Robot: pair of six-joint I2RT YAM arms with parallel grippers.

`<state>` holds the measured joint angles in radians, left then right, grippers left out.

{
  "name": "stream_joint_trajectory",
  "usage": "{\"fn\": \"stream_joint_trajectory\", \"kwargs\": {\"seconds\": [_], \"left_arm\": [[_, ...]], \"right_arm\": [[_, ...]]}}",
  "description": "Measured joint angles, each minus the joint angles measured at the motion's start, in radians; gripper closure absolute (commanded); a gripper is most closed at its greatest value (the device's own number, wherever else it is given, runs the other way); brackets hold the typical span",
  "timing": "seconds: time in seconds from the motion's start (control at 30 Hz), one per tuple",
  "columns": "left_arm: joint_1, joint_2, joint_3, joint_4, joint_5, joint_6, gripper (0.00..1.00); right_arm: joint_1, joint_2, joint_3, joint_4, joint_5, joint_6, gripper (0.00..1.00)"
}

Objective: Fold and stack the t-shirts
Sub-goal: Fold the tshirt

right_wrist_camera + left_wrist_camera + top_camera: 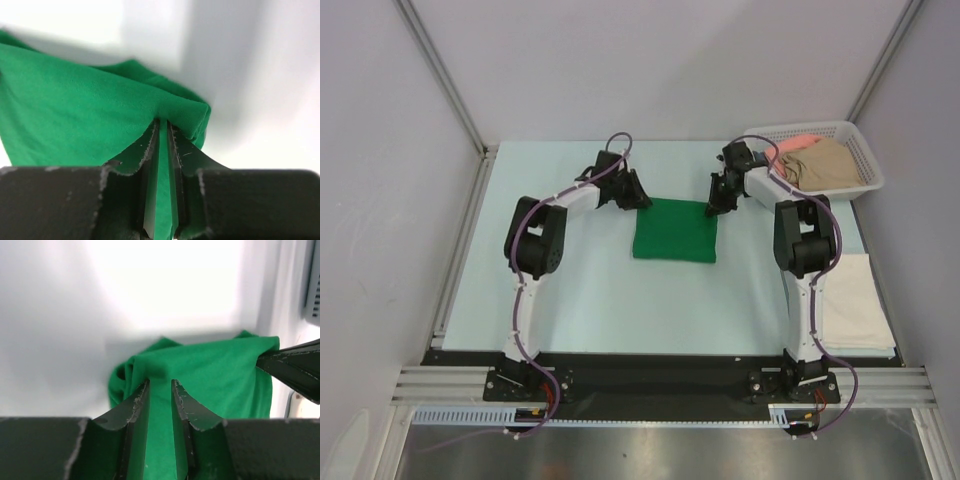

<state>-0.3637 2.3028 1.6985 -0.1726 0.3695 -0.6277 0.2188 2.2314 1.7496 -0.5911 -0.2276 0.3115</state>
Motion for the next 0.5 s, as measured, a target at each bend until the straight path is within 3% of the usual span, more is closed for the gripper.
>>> {"fn": "stream_joint_trajectory", "kwargs": {"seconds": [0.4, 0.5], "left_arm": [[0.04, 0.084, 0.132, -0.04, 0.029, 0.013, 0.71], [0.044, 0.084, 0.19, -0.116, -0.005, 0.059, 0.65]], "right_arm": [[-0.021, 0.083, 0.184, -0.085, 0.073, -0.078, 0.78], [-0.027, 0.094, 0.237, -0.131, 0.113, -0.099, 0.68]]}}
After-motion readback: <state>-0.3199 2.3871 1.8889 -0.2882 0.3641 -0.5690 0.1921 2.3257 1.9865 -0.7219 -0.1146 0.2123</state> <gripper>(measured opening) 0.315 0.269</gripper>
